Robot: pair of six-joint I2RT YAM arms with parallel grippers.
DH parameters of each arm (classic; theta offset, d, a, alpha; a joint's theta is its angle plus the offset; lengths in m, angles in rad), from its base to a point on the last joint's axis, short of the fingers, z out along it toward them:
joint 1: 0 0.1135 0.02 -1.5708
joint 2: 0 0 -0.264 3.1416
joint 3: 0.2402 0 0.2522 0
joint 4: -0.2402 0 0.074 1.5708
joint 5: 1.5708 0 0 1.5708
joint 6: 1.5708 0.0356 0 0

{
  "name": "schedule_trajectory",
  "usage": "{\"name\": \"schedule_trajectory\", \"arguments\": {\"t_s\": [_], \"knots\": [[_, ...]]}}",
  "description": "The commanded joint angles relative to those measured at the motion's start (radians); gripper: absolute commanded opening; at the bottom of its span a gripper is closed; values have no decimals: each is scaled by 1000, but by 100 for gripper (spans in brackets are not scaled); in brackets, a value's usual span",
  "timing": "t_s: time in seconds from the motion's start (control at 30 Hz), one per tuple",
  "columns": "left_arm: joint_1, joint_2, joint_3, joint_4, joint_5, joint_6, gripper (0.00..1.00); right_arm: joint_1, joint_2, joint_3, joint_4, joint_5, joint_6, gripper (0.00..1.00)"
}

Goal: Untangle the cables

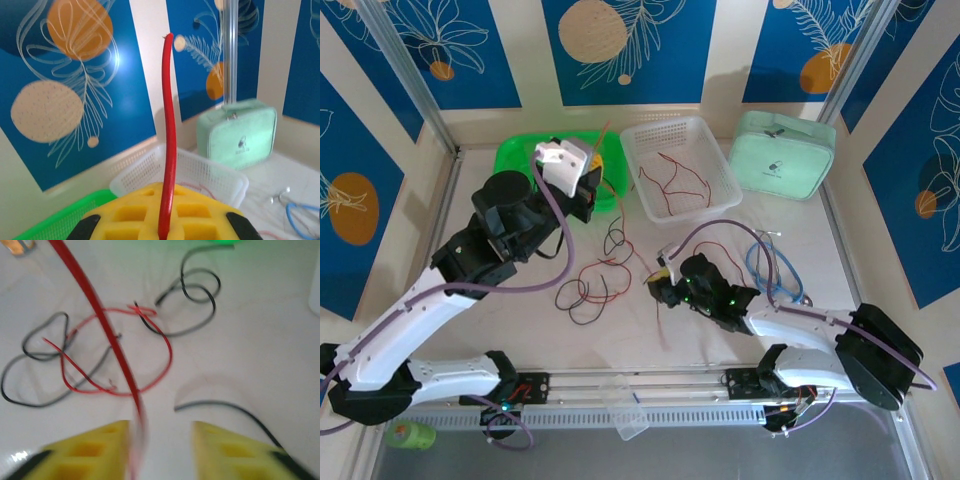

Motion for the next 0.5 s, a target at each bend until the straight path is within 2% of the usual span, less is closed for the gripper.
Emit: {"name": "schedule_trajectory", "arguments": {"t_s": [0.0,0.07,0.13,0.47], "knots": [[-5,36,83,124,45,30,0,1,-76,27,-123,28,56,63],[-5,82,115,152,62,57,0,1,-148,36,-160,32,71,74],[-4,131,155,180,71,91,0,-1,-230,40,-209,38,89,78],[3,387,322,399,96,274,0,-1,-696,12,-581,109,273,80]]}}
